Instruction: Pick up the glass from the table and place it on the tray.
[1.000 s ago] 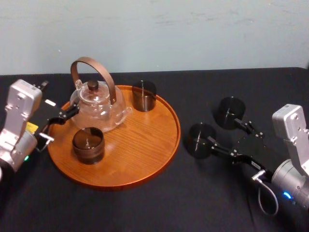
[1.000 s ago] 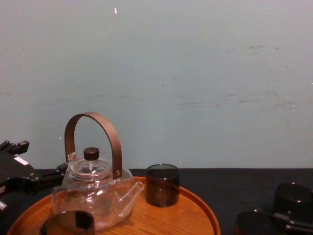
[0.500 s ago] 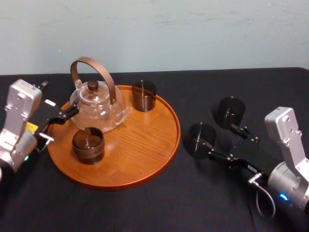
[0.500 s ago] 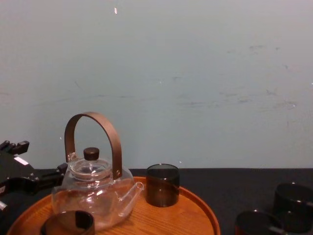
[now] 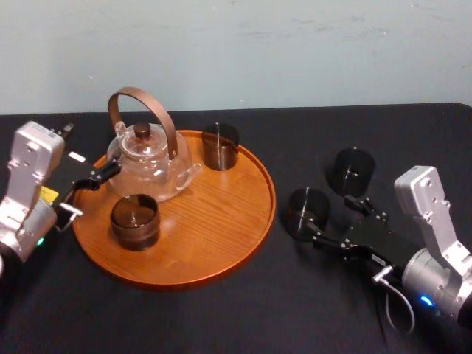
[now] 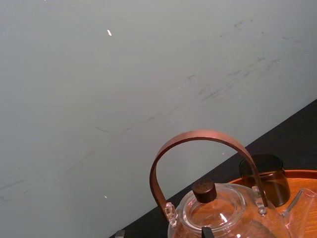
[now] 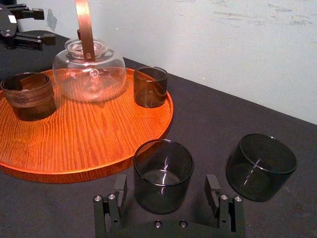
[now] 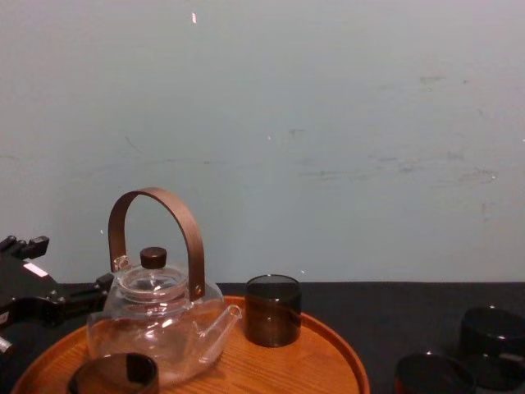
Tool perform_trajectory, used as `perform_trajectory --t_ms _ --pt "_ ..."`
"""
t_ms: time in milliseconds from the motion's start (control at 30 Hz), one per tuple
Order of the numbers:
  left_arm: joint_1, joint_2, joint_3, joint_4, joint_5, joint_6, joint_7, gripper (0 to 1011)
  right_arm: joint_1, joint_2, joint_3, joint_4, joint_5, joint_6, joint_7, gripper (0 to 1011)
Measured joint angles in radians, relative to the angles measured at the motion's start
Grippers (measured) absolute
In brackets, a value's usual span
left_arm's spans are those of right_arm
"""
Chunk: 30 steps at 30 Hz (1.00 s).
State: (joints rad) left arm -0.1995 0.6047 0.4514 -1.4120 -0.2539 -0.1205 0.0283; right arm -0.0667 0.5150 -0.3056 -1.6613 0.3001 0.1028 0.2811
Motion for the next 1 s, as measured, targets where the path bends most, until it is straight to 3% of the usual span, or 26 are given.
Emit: perform_trajectory --t_ms 1000 --pt "0.0 0.0 0.0 0.0 0.0 0.0 0.0 1001 0.099 -0.093 -0.005 0.132 -0.064 0.008 0.072 1002"
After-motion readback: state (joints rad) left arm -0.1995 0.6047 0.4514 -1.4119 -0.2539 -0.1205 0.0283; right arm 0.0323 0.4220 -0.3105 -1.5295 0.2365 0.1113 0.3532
